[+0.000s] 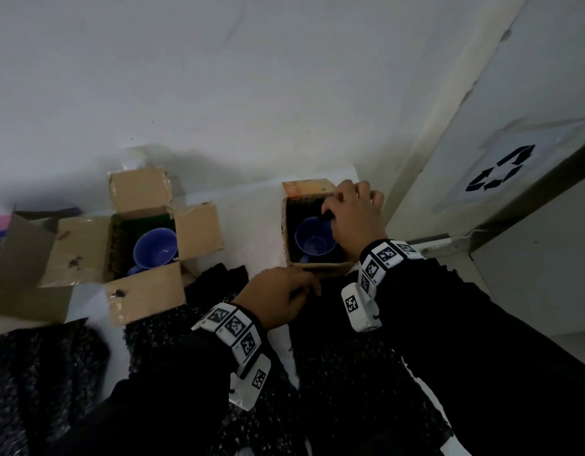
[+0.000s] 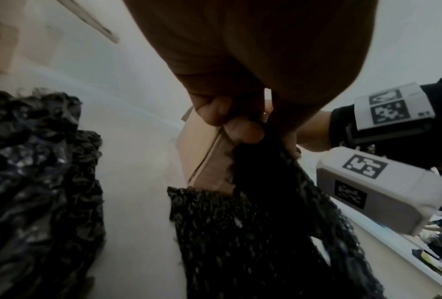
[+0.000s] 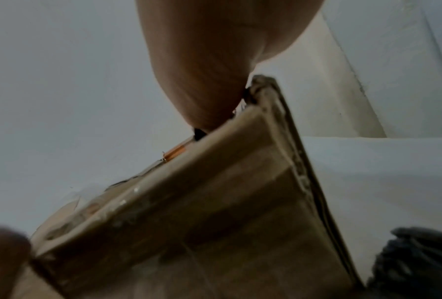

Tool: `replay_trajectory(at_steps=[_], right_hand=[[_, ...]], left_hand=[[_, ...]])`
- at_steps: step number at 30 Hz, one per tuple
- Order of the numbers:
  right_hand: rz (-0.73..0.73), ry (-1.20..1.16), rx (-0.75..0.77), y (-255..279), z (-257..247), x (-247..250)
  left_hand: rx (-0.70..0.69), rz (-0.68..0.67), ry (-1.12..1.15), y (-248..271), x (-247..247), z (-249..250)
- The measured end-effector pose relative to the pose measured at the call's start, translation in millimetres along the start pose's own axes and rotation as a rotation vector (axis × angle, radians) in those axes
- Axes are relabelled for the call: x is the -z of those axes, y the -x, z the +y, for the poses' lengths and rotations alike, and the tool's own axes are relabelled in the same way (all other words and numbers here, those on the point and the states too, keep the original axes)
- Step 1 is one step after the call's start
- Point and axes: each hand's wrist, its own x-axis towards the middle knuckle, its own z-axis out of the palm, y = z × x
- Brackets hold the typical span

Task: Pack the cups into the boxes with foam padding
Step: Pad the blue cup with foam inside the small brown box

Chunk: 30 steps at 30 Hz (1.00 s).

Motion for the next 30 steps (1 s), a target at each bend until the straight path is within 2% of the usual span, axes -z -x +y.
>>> replay_trajectory(at_steps=[2, 6, 11, 14, 15, 17, 19, 20, 23, 26, 28, 30], right_hand=[[0.086, 0.003, -0.038, 0.3, -1.1, 1.9], [0.046, 0.024, -0.036, 4.4, -0.2, 2.6], [-0.063, -0.011, -0.021, 7.5, -0.4, 0.1], [-0.146, -0.056, -0.005, 8.7, 3.2, 2.7], [-0.127, -0.092, 0.002, 11.2, 4.1, 5.3], [0.021, -0.245, 0.022, 18.9, 3.3, 10.8], [0.13, -0.496, 0.039, 31.0, -1.3, 22.6], [0.128, -0.644, 0.036, 39.3, -4.7, 29.7], [-0.091, -0.983, -0.01, 65.1, -18.6, 48.5], [-0.404, -0.981, 0.008, 82.7, -20.3, 50.9], [-0.458, -0.941, 0.029, 89.8, -17.0, 48.2], [-0.439, -0.985, 0.0, 94.2, -14.0, 48.9]], left_hand=[[-0.009, 0.081, 0.07, 3.6, 4.0, 2.4], [-0.037, 0.249, 0.12, 8.1, 13.7, 6.2], [0.069, 0.271, 0.094, 8.7, 20.4, -1.2], [0.077, 0.241, 0.022, 7.9, 22.4, -6.1], [0.081, 0.23, -0.003, 7.7, 23.9, -5.8], [0.08, 0.247, -0.029, 7.2, 26.0, -5.8], [0.078, 0.301, -0.016, 5.6, 28.6, -1.8], [0.083, 0.323, 0.003, 5.0, 30.6, 1.7], [0.105, 0.358, 0.049, 2.5, 38.1, 11.9], [0.115, 0.405, 0.066, 4.1, 41.5, 22.3], [0.074, 0.42, 0.122, 6.0, 41.0, 28.4], [-0.006, 0.404, 0.13, 6.9, 39.1, 30.6]])
